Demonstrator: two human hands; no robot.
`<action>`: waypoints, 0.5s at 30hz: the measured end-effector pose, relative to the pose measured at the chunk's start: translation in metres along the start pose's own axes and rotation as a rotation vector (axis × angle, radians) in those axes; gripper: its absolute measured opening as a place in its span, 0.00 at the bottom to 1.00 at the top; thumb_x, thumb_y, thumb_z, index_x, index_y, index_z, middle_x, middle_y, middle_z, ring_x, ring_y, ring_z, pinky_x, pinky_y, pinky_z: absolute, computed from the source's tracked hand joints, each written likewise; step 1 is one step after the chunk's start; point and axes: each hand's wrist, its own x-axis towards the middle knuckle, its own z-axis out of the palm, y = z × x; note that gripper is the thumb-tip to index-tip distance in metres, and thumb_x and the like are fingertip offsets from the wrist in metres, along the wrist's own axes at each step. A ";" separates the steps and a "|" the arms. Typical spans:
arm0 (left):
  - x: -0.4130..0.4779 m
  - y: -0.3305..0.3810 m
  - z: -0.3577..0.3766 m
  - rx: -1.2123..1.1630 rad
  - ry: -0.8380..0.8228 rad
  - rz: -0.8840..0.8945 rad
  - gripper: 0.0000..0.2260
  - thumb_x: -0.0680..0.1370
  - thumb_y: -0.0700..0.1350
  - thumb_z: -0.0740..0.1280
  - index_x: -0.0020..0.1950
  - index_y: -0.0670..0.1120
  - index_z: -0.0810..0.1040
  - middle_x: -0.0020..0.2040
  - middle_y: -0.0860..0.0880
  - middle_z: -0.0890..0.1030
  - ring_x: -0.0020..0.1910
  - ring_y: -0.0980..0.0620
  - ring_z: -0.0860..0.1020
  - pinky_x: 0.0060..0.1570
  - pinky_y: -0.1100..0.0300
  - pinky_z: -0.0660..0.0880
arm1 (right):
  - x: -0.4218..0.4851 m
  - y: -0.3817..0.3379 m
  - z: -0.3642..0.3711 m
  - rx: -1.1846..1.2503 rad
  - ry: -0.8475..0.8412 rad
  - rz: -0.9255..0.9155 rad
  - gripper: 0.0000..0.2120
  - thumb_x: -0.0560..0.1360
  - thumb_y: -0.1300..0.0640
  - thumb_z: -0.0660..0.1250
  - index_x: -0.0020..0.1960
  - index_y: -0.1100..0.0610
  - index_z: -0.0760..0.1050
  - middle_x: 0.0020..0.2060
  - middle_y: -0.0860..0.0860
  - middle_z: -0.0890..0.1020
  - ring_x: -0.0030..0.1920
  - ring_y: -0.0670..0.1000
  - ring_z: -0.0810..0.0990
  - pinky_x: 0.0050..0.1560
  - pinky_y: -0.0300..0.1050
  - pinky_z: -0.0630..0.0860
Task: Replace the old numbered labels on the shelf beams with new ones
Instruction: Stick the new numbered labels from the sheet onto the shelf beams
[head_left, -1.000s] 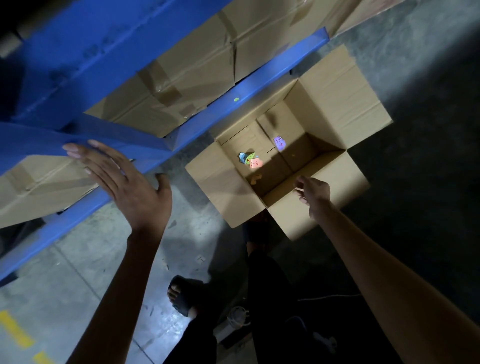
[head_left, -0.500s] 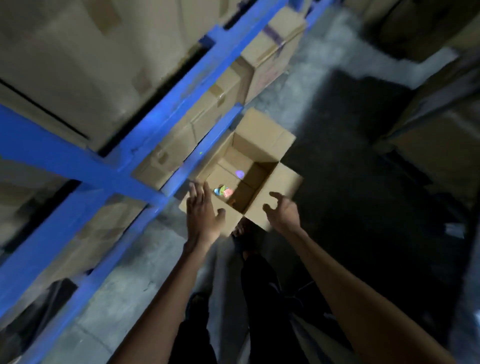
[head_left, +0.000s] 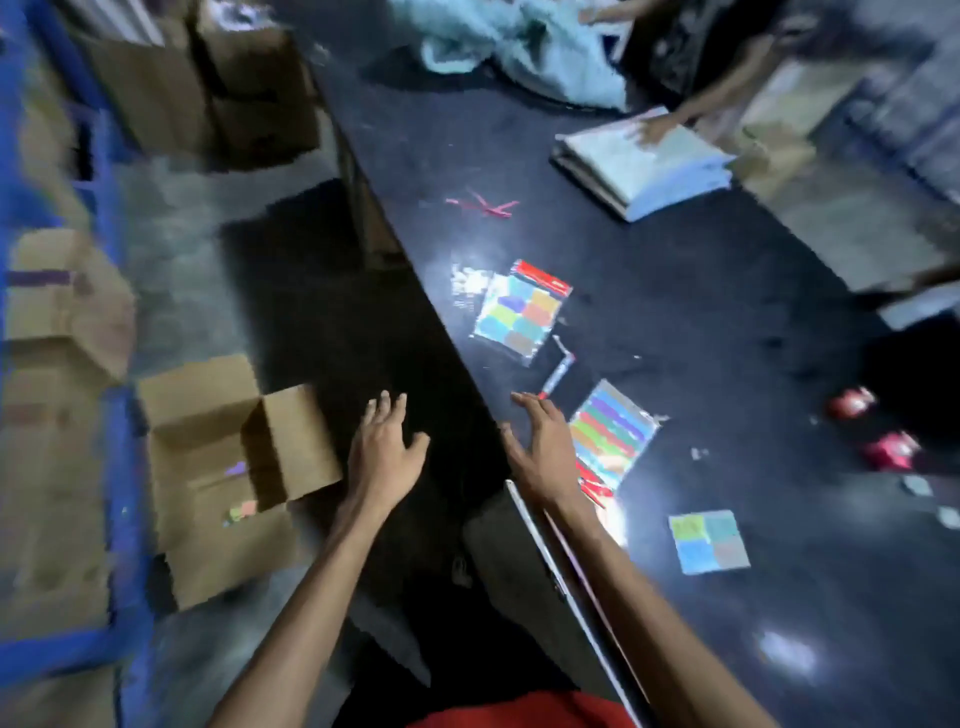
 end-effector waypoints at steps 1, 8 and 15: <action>-0.003 0.026 0.016 0.017 -0.055 0.060 0.28 0.82 0.45 0.66 0.81 0.43 0.64 0.83 0.41 0.61 0.83 0.42 0.58 0.80 0.51 0.56 | -0.011 0.024 -0.023 0.021 0.058 0.061 0.22 0.73 0.54 0.66 0.66 0.58 0.78 0.62 0.57 0.81 0.64 0.59 0.78 0.66 0.48 0.71; -0.039 0.138 0.126 0.018 -0.473 0.126 0.21 0.79 0.44 0.69 0.73 0.45 0.78 0.68 0.39 0.81 0.68 0.39 0.78 0.65 0.51 0.74 | -0.082 0.166 -0.104 0.093 0.285 0.525 0.21 0.76 0.58 0.69 0.68 0.60 0.76 0.64 0.58 0.81 0.66 0.60 0.77 0.68 0.51 0.70; -0.077 0.206 0.229 -0.114 -0.772 -0.052 0.14 0.78 0.43 0.69 0.62 0.44 0.84 0.60 0.45 0.84 0.62 0.46 0.81 0.63 0.56 0.73 | -0.112 0.271 -0.143 0.150 0.272 0.809 0.23 0.76 0.57 0.67 0.70 0.59 0.75 0.67 0.57 0.80 0.67 0.60 0.77 0.65 0.50 0.72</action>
